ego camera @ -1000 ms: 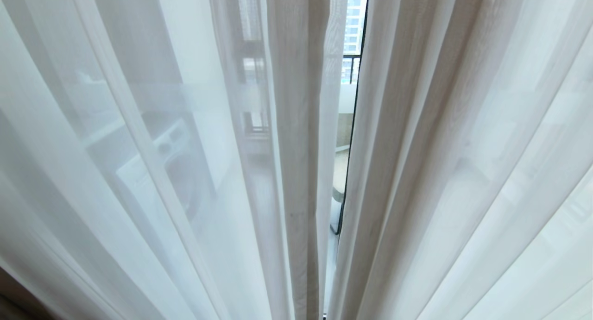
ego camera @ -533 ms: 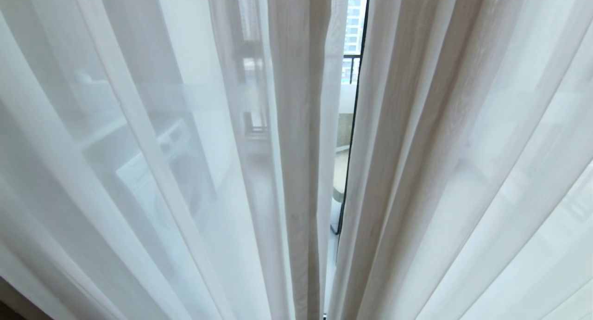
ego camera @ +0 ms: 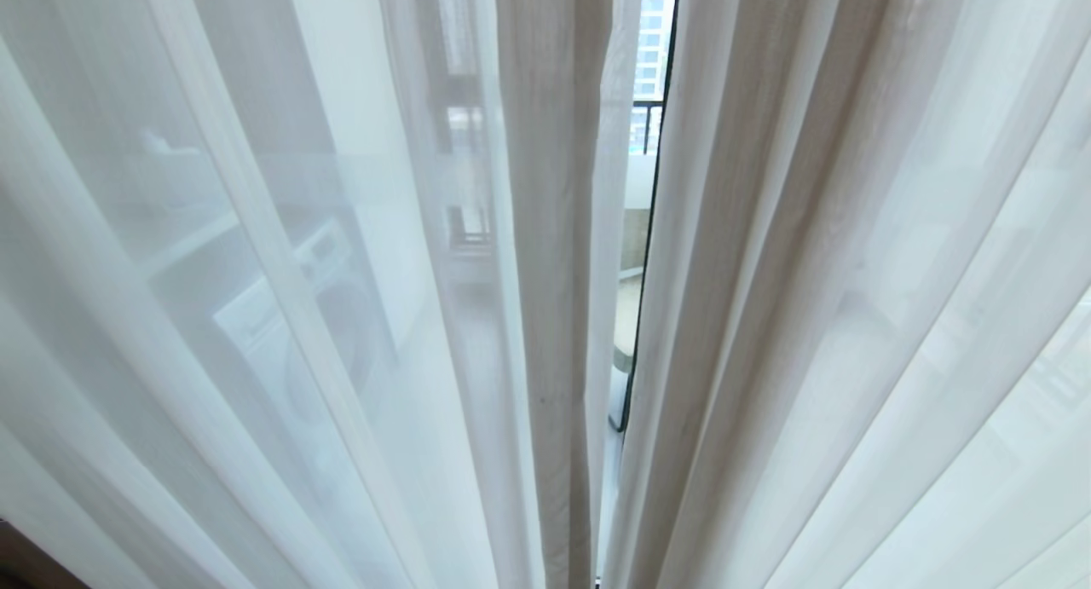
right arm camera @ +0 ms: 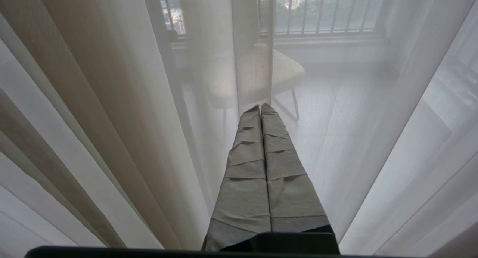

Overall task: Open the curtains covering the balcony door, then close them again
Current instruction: Pull the outer curtains open on both sides, then pull the inner curtains open on both sides

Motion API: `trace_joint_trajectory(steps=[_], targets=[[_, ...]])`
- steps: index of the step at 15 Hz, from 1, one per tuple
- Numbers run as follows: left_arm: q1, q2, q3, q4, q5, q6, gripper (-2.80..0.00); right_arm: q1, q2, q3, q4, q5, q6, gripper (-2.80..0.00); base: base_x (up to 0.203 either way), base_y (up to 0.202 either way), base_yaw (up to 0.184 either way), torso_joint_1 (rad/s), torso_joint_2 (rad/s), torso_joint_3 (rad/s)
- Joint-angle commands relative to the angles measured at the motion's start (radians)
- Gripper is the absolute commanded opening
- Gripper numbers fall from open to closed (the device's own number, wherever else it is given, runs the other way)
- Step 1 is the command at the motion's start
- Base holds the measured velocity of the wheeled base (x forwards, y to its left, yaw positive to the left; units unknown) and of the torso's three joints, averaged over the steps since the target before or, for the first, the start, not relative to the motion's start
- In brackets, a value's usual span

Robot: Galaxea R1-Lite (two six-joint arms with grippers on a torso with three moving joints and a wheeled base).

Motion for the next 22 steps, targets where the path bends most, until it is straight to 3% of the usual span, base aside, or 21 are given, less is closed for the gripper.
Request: trace_joint_trajectory(steps=[1,22], targets=[[0.0,-0.002,0.0,-0.001,0.001,-0.001,-2.8,0.0,0.0,0.0,0.0,-0.001,0.001,-2.8,0.0,0.0,0.0,0.0,0.0,0.0],[0.0,-0.003,0.0,0.001,-0.008,0.012,-2.8,0.0,0.0,0.0,0.0,-0.001,0.001,-2.8,0.0,0.0,0.0,0.0,0.0,0.0]])
